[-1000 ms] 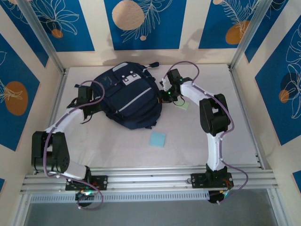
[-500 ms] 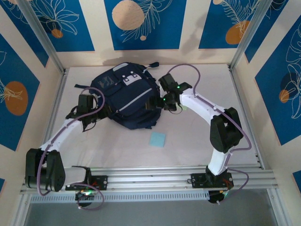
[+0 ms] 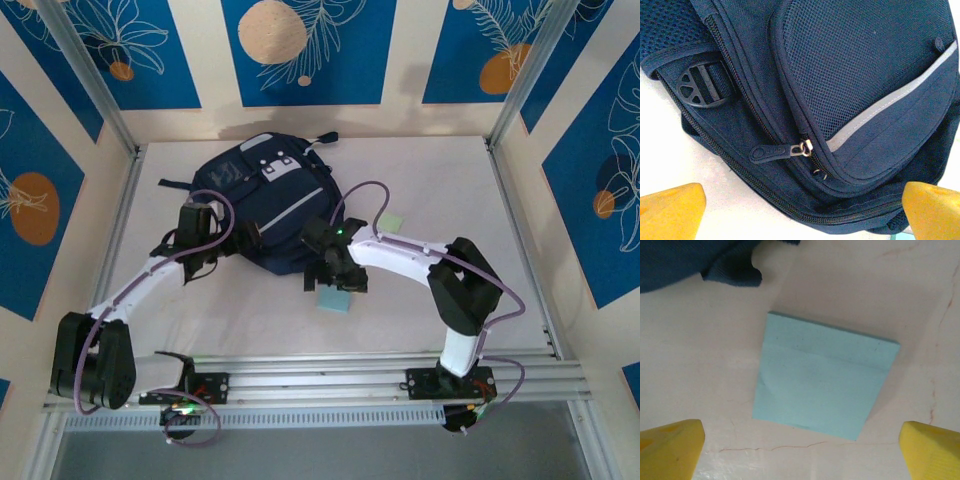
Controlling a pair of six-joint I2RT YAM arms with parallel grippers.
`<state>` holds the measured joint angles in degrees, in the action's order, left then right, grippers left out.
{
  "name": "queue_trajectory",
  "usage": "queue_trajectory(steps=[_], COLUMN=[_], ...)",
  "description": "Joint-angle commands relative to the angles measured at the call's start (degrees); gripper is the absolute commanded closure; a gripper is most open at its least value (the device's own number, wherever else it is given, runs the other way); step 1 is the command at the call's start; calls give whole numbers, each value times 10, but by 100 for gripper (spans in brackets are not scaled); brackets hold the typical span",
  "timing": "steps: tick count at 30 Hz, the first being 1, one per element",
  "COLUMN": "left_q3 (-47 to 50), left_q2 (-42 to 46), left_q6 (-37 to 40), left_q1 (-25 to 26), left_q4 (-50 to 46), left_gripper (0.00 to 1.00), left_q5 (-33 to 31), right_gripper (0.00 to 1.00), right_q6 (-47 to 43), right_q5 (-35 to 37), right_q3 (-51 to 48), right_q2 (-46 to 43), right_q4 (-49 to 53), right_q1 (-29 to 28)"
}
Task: Pack the student bag
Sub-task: Pick up the loose stationery from the bottom-center of the table.
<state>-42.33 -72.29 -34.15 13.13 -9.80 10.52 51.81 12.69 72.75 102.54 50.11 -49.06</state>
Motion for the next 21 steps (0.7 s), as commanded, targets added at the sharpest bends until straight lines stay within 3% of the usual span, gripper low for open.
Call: queue_trajectory(steps=[1,12,21], left_q3=[10,39,40], left_q2=[23,57,63], left_q6=[9,-7,-15], left_q1=[6,8,9], left_q4=[8,11,7], left_gripper=[0,0,0], left_q5=[13,13,10], right_gripper=[1,0,2], right_q6=[65,44,44], right_q5=[16,-61,-74], right_q3=[-35,-101,-104], right_q2=[-8,-7,10], right_q4=[-13,-131,-138], right_q1=[-7,27,38])
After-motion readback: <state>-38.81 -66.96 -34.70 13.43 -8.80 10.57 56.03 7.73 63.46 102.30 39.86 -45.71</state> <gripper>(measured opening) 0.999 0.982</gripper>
